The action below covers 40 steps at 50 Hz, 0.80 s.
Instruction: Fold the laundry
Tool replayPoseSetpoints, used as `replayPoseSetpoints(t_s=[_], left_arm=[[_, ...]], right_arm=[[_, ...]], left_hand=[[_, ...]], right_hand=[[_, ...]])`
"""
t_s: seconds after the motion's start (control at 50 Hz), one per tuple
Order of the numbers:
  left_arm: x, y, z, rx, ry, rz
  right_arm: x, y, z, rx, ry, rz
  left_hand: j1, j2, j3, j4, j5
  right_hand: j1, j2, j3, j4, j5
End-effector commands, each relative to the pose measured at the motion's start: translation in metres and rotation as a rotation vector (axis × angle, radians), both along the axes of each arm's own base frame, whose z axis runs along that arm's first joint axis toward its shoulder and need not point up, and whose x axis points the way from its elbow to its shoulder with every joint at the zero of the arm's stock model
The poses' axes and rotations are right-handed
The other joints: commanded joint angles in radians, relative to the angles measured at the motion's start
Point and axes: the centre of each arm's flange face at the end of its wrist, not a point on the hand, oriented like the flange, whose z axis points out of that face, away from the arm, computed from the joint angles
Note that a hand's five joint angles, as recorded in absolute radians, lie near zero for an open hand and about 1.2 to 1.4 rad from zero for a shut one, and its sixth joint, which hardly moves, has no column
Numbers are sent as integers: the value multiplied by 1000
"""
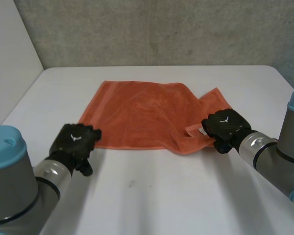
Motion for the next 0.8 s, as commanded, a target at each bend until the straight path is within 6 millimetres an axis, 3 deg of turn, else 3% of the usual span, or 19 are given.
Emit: replayPoseSetpoints(t_s=[0.02, 0.14, 0.26, 0.3, 0.34, 0.36, 0.44, 0.48, 0.5, 0.66, 0.8], left_arm=[[-3, -29, 33, -121, 67, 7], [-6, -52, 10, -90, 61, -14], [8, -79, -18, -29, 44, 36], [10, -81, -20, -22, 46, 44], [15, -84, -21, -11, 58, 52], [14, -83, -21, -8, 66, 47], [11, -80, -20, 8, 107, 36], [7, -76, -18, 22, 153, 37], [5, -74, -17, 29, 170, 34], [-6, -66, -12, 64, 297, 34], [-18, -64, -15, 85, 363, 19]], right_arm=[[-1, -4, -2, -23, -43, -22], [-4, -10, -2, -6, -122, -62], [-3, -12, 10, -30, -154, -70], [-1, -12, 47, -124, -204, -64], [0, -12, 57, -150, -222, -61], [5, -9, 87, -215, -286, -46], [18, -6, 127, -282, -393, -10], [20, -5, 134, -292, -412, -5], [25, 0, 152, -317, -439, 8], [48, 27, 188, -347, -462, 47], [56, 41, 203, -372, -486, 78]], left_hand=[[13, 11, 8, 22, 27], [18, 17, 14, 28, 32], [15, 14, 11, 25, 29], [15, 14, 11, 25, 29], [7, 6, 2, 16, 21], [4, 3, -1, 13, 18], [-20, -21, -24, -10, -6], [-34, -35, -39, -25, -20], [-37, -38, -42, -28, -23], [-49, -50, -53, -40, -35], [-46, -47, -51, -37, -32]], right_hand=[[427, 219, 213, 208, 232], [427, 219, 213, 208, 232], [427, 219, 213, 208, 232], [427, 219, 213, 208, 232], [427, 219, 213, 208, 232], [427, 219, 213, 208, 232], [427, 219, 213, 208, 232], [427, 219, 213, 208, 232], [427, 219, 213, 208, 232], [427, 219, 213, 208, 232], [427, 219, 213, 208, 232]])
